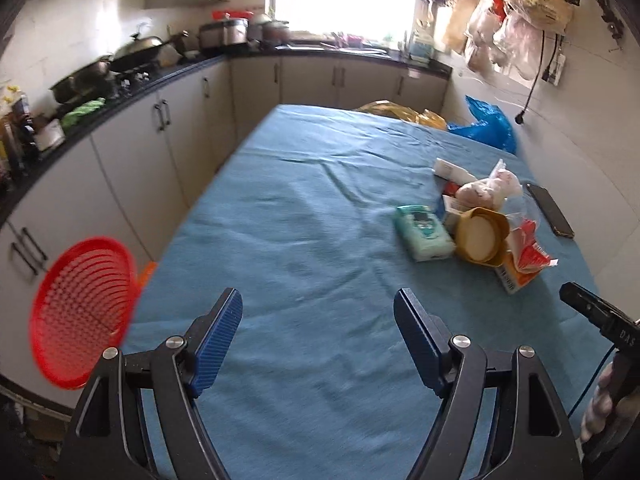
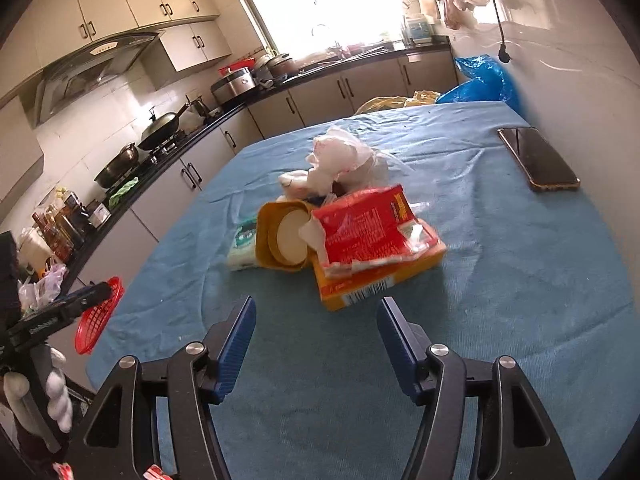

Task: Collect trash
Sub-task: 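Return both tools to the trash pile on the table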

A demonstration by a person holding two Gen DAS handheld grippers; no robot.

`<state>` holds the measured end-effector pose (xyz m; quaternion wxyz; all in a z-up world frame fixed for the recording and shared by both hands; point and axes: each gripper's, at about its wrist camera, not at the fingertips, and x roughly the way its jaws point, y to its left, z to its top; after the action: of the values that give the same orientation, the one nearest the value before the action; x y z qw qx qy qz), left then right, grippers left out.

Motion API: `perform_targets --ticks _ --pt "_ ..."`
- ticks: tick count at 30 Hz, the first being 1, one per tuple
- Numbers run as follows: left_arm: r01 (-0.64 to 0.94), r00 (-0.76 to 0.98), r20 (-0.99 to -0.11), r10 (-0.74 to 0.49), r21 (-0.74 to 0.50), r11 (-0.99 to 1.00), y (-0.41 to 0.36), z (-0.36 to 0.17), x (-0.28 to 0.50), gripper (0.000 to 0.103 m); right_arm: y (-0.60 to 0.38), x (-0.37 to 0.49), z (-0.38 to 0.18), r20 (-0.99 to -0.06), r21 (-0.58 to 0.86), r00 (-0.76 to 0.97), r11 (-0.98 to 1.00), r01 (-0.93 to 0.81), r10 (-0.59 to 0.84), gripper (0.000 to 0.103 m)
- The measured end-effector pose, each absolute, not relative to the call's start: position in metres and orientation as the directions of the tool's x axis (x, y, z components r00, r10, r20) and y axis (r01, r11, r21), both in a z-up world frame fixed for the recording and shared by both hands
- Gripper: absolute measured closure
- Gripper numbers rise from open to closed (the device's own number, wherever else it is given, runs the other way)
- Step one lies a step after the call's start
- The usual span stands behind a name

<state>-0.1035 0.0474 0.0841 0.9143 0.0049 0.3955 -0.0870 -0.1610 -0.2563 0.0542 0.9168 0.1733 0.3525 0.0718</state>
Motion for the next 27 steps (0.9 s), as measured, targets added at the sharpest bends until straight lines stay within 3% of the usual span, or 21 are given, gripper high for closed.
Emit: perform_targets --ticks 8,15,19,20,21,23,24,27 --pt "0.201 0.637 -0.751 -0.175 -0.058 0.978 0.011 0.066 -0.068 0.026 -0.237 -0.103 0.073 -0.608 0.262 0.756 0.96 -0.099 0.243 0.036" --pt "0.191 0.617 -0.761 -0.202 -0.104 0.976 0.007 0.056 -0.045 0.026 -0.22 -0.053 0.05 -0.668 0.159 0.72 0.981 -0.109 0.189 0.037" --pt "0.178 0.608 -0.768 -0.202 -0.116 0.977 0.003 0.05 -0.031 0.026 -0.217 -0.051 0.045 -0.646 0.13 0.745 0.986 -0.104 0.164 0.04" --pt "0.176 0.606 -0.77 -0.201 -0.117 0.977 0.002 0.048 -0.028 0.026 -0.216 -0.051 0.045 -0.646 0.125 0.745 0.986 -0.11 0.165 0.051" --pt "0.174 0.602 -0.772 -0.202 -0.12 0.977 0.0 0.047 -0.025 0.026 -0.214 -0.051 0.044 -0.648 0.115 0.744 0.987 -0.116 0.163 0.068" --pt "0.177 0.588 -0.78 -0.212 -0.132 0.975 -0.004 0.042 -0.019 0.026 -0.212 -0.049 0.039 -0.667 0.123 0.725 0.985 -0.123 0.174 0.088" --pt "0.179 0.582 -0.784 -0.216 -0.136 0.974 -0.007 0.04 -0.017 0.026 -0.213 -0.049 0.036 -0.668 0.141 0.72 0.982 -0.125 0.188 0.092" --pt "0.194 0.564 -0.793 -0.23 -0.143 0.97 -0.018 0.034 -0.011 0.026 -0.222 -0.052 0.031 -0.654 0.204 0.724 0.973 -0.112 0.22 0.093"
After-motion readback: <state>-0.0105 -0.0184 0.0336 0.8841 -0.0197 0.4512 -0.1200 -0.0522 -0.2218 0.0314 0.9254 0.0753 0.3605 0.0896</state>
